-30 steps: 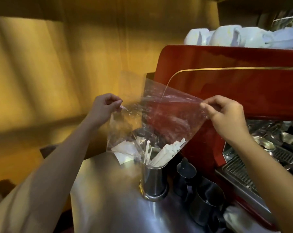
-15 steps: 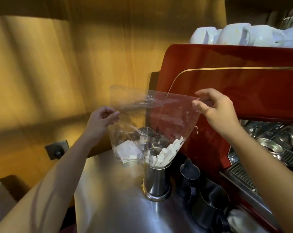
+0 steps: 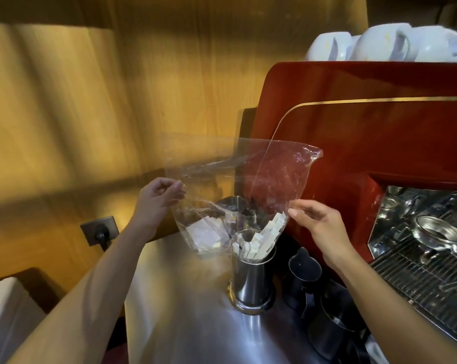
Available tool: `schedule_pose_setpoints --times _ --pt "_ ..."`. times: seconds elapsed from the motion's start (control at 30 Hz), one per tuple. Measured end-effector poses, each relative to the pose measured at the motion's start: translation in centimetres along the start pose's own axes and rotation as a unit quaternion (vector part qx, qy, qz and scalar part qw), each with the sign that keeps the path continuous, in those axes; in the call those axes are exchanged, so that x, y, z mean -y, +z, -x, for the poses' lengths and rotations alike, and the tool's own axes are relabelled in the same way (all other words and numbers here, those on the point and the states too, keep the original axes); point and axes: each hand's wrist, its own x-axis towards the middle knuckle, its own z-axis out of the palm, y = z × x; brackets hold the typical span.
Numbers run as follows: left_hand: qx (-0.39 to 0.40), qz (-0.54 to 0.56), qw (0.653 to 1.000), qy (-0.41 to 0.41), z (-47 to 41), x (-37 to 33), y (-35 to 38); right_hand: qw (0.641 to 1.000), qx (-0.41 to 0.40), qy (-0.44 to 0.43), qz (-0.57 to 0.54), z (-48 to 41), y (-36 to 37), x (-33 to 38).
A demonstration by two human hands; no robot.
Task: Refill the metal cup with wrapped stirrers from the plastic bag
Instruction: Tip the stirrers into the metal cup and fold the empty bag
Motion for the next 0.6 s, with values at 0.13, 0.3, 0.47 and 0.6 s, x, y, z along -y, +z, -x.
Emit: schedule_pose_setpoints --times 0.13,0.3,0.47,0.6 --pt "0.010 0.011 1.000 -0.018 0.7 0.6 0.0 1.000 -0.009 -0.003 -0.014 -0.2 0.1 -0.6" --pt "0.036 -0.021 0.999 -0.025 1.2 1.2 0.0 1.000 -0.023 -0.021 -0.004 -0.6 0.2 -0.8" --pt "-0.012 -0.022 0.999 -0.028 1.1 1.4 -0.1 0.998 -0.064 -0.029 -0.005 -1.3 0.0 -1.0" --pt "-0.007 -0.021 1.000 -0.020 1.4 0.9 0.2 0.997 -0.066 -0.025 -0.009 -1.3 -0.2 -0.8"
